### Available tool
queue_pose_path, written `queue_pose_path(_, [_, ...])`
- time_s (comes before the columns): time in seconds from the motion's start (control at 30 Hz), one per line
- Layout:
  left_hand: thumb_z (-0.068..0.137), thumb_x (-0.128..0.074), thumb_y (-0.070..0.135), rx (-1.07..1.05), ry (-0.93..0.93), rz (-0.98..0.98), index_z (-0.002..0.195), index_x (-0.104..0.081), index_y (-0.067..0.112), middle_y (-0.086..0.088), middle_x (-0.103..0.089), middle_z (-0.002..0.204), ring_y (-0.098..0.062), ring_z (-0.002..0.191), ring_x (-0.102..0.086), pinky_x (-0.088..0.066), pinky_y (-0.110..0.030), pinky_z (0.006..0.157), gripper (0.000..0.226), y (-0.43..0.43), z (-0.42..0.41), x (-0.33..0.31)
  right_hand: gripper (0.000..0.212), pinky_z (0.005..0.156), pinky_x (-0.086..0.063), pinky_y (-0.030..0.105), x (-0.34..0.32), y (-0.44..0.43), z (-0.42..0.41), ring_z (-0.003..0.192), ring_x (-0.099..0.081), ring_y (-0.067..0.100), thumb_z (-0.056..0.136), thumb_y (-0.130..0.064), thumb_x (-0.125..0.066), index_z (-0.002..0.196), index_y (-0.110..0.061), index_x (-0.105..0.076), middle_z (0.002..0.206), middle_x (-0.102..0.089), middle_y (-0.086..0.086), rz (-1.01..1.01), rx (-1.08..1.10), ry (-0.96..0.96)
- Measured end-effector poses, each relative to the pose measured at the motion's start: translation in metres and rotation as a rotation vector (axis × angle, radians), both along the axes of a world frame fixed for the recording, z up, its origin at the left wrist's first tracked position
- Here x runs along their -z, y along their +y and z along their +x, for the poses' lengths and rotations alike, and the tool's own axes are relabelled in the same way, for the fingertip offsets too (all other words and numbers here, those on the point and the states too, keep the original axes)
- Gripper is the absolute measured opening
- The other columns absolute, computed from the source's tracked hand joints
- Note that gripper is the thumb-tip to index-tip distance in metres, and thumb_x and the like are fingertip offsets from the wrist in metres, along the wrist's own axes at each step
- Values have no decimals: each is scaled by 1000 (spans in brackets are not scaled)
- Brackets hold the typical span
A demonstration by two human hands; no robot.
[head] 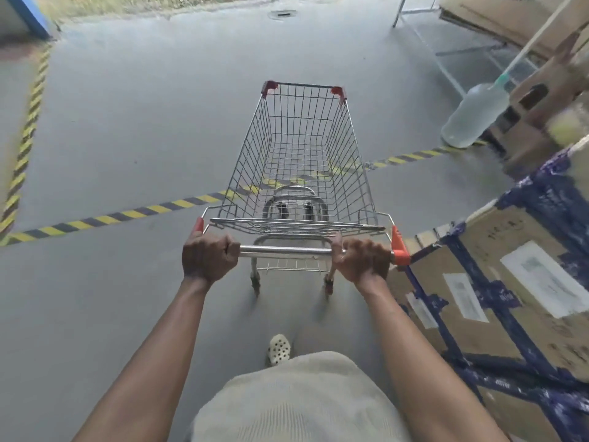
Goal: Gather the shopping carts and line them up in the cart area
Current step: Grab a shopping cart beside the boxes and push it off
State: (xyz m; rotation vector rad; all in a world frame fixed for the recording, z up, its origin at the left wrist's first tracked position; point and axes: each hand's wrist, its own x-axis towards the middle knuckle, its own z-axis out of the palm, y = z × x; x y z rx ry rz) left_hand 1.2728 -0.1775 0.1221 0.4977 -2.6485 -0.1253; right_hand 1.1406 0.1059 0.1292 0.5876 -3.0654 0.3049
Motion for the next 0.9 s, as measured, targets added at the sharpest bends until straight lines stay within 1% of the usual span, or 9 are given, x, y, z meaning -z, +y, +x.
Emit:
queue_pose_path(0.07, [88, -41, 24, -24, 0, 22, 44, -47, 6, -6, -33, 41, -36, 36, -49, -55, -57, 93, 48, -14, -23, 1, 64, 53, -27, 15, 0, -18, -32, 43, -54, 13, 101, -53, -32, 52, -20, -56, 42, -42, -11, 49, -6, 6])
queue_pose_path(0.2, [90, -43, 23, -84, 72, -23, 45, -45, 8, 0, -27, 45, -26, 35, -27, -49, -55, 102, 48, -54, -71, 8, 70, 56, -43, 16, 14, -63, -103, 40, -52, 8, 99, -58, -29, 55, -18, -67, 43, -49, -12, 61, -43, 23])
queue_pose_path(0.27, [90, -44, 23, -125, 68, -26, 45, -45, 8, -1, -29, 44, -25, 36, -25, -49, -54, 103, 48, -75, -96, 11, 70, 59, -45, 17, 17, -90, -138, 41, -52, 7, 98, -58, -27, 55, -18, -65, 44, -50, -11, 65, -85, 18])
queue_pose_path(0.37, [89, -45, 22, -205, 74, 3, 45, -46, 7, -6, -31, 41, -36, 36, -42, -54, -55, 95, 47, -101, -125, 8, 68, 61, -44, 20, 17, -133, -185, 44, -54, 13, 97, -58, -28, 60, -18, -69, 48, -54, -7, 112, -134, 17])
queue_pose_path(0.43, [89, -44, 23, -258, 72, 16, 44, -48, 7, -4, -27, 42, -37, 35, -43, -57, -55, 89, 48, -120, -142, 6, 66, 60, -40, 21, 16, -161, -211, 48, -57, 16, 97, -57, -30, 64, -20, -73, 50, -57, -6, 127, -158, 57])
queue_pose_path(0.53, [90, -42, 27, -334, 40, 47, 44, -51, 6, -9, -36, 38, -33, 33, -39, -61, -53, 68, 51, -143, -164, 6, 59, 61, -31, 24, 8, -199, -245, 51, -59, 21, 97, -52, -38, 64, -21, -76, 51, -60, -4, 110, -206, 108])
queue_pose_path(0.7, [91, -44, 24, -444, 100, 41, 45, -50, 7, -10, -40, 40, -25, 39, -21, -53, -57, 97, 49, -188, -177, 18, 47, 73, -45, 30, 5, -267, -279, 54, -67, 25, 94, -42, -54, 58, -19, -75, 53, -67, 1, 26, -295, 111])
queue_pose_path(0.8, [91, -44, 24, -481, 130, 7, 45, -50, 7, -9, -40, 40, -21, 41, -18, -54, -57, 96, 50, -223, -180, 23, 54, 73, -45, 30, 11, -314, -292, 53, -68, 25, 94, -45, -45, 59, -18, -75, 52, -67, 3, 39, -325, 102])
queue_pose_path(0.9, [92, -43, 25, -521, 125, -5, 45, -51, 8, -9, -42, 40, -20, 42, -18, -48, -55, 105, 50, -270, -179, 26, 60, 73, -47, 31, 10, -369, -297, 51, -68, 25, 93, -48, -37, 58, -18, -75, 50, -66, 3, 26, -357, 89])
